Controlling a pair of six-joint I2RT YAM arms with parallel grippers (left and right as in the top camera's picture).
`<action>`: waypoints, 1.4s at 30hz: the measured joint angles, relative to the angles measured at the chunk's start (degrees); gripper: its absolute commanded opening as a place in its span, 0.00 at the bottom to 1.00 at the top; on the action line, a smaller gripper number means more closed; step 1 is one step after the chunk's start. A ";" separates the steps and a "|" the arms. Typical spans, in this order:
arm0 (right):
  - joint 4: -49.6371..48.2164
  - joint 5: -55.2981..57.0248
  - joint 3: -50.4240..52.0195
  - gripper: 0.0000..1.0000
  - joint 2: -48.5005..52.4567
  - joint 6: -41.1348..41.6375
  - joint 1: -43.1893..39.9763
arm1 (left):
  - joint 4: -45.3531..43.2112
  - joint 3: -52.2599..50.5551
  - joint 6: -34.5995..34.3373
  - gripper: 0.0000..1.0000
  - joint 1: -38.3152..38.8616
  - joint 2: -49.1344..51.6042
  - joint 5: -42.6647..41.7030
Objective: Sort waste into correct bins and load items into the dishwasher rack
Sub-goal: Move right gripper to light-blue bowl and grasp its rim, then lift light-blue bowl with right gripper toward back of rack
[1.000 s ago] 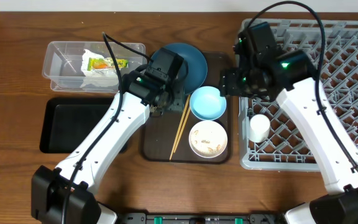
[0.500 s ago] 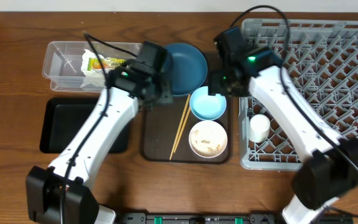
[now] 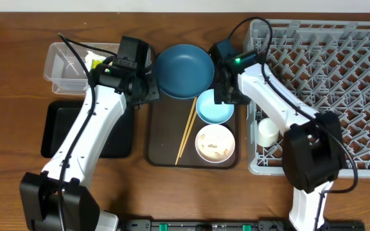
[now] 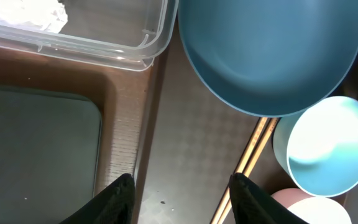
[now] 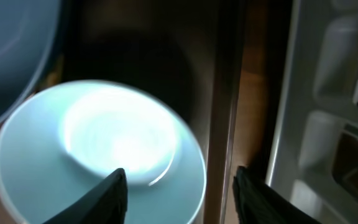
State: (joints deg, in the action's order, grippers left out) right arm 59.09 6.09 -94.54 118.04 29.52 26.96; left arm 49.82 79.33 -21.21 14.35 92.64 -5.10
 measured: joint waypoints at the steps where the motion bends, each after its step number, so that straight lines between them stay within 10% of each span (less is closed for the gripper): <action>1: -0.28 0.15 0.00 0.47 0.68 0.04 0.00 | 0.00 0.00 0.00 0.52 0.00 0.00 0.00; 20: -1.16 0.96 0.00 0.21 4.92 0.02 0.00 | 0.44 0.00 0.00 0.53 0.00 0.00 0.61; 25: -1.27 1.11 0.50 0.01 4.92 -0.22 0.00 | 0.55 0.00 0.00 0.53 0.00 0.00 0.61; 42: 4.26 -0.59 -2.05 0.01 3.89 0.00 -0.85 | 0.55 0.00 0.00 0.54 0.00 0.00 0.61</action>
State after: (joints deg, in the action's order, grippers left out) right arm 63.35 5.50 -96.60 121.93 29.52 26.11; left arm 50.37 79.33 -21.21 14.35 92.64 -4.49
